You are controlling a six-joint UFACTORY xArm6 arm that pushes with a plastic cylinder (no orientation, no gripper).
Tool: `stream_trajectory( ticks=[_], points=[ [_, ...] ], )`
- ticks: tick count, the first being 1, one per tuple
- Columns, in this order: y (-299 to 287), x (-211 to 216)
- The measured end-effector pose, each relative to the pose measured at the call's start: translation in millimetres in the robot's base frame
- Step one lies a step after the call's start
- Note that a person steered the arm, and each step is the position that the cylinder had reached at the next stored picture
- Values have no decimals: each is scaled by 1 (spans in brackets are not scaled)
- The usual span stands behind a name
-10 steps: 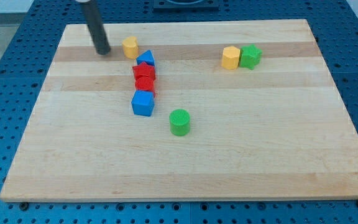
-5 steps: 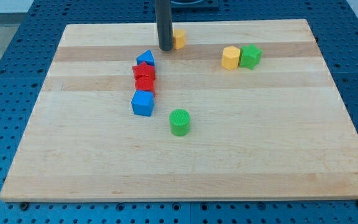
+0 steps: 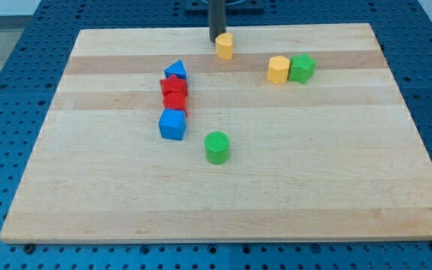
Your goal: Slide yellow heart closer to yellow hexagon
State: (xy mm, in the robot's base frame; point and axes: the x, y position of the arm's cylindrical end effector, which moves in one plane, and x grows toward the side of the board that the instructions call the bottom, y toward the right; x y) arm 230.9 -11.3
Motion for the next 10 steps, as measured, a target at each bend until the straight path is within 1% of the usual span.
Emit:
stream_trajectory(
  ticks=[2, 3, 5, 8, 10],
  points=[
    [31, 30],
    [31, 37],
    [31, 51],
    [2, 53],
    [2, 72]
  ],
)
